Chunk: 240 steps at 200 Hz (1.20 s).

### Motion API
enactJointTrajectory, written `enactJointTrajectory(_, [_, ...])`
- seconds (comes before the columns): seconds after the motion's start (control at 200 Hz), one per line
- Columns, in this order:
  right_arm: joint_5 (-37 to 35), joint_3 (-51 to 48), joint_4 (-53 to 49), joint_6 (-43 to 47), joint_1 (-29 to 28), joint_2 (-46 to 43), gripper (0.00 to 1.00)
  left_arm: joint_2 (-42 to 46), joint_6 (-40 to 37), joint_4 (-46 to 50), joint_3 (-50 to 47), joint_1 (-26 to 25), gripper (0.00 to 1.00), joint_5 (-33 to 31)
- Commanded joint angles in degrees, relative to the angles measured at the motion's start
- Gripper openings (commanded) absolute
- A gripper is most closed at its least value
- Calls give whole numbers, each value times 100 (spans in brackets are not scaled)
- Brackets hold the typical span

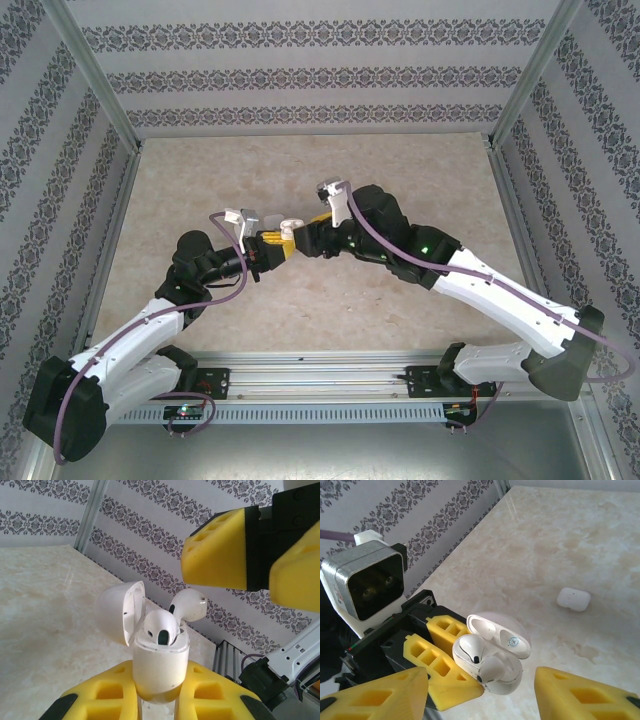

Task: Insert the wireless bluetooth earbuds into the charging case

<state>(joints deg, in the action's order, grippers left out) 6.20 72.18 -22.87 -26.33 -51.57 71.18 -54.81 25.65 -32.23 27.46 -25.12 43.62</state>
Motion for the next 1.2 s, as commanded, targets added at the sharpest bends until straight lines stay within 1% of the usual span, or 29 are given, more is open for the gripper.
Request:
enactJointTrajectory(0.0, [377,164,-135,-252,80,121,53,103,68,-273,100,-20,0,33])
enactJointTrajectory(0.38, [682,75,-45,-451,371,265,42,127,32,-205,118,-28,0,55])
enactJointTrajectory(0.654, [837,0,37,-511,449,265,42,102,21,-205,111,-24,0,70])
enactJointTrajectory(1.194, [912,-202,107,-662,621,230,41,152,54,-223,91,-23,0,106])
